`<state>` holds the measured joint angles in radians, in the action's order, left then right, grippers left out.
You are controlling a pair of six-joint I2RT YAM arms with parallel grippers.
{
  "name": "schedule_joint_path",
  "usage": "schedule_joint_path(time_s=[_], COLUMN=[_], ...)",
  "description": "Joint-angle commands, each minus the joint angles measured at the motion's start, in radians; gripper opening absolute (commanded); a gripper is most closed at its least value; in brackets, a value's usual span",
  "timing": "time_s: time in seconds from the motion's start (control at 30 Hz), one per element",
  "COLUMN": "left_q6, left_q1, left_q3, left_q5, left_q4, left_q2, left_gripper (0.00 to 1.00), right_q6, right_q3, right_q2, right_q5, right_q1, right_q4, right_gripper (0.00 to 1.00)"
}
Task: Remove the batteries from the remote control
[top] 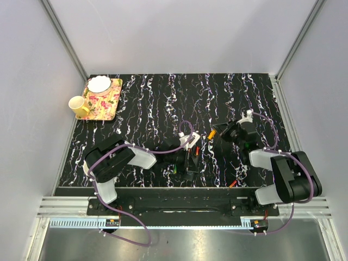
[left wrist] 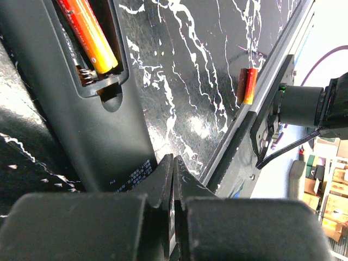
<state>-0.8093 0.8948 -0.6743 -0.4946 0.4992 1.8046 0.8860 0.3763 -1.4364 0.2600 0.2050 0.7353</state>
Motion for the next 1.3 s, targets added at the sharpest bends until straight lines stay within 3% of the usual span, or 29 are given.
schedule_joint_path(time_s=[0.0, 0.13, 0.47, 1.1, 1.27], left_q6=[0.047, 0.047, 0.045, 0.048, 0.048], left_q1=[-0.020, -0.019, -0.019, -0.019, -0.020], left_q3=[0.015, 0.024, 0.024, 0.025, 0.024], left_q5=[0.068, 0.068, 0.062, 0.060, 0.060], left_q4=[-0.105, -0.102, -0.096, -0.093, -0.096], left_q2=[0.030, 0.019, 0.024, 0.022, 0.022], left_gripper=[0.00, 0.00, 0.00, 0.00, 0.00], right_q6=[-0.165, -0.274, -0.383, -0.361, -0.293], right_q3=[0.090, 0.133, 0.185, 0.176, 0.170], right_q2=[0.085, 0.142, 0.122, 0.028, -0.015], right_q5=[-0.129, -0.301, -0.565, -0.700, -0.662], right_q1=[0.063, 0.203, 0.338, 0.396, 0.396], right_q4=[-0.146, -0.241, -0.278, -0.209, -0.195], right_gripper=[0.00, 0.00, 0.00, 0.00, 0.00])
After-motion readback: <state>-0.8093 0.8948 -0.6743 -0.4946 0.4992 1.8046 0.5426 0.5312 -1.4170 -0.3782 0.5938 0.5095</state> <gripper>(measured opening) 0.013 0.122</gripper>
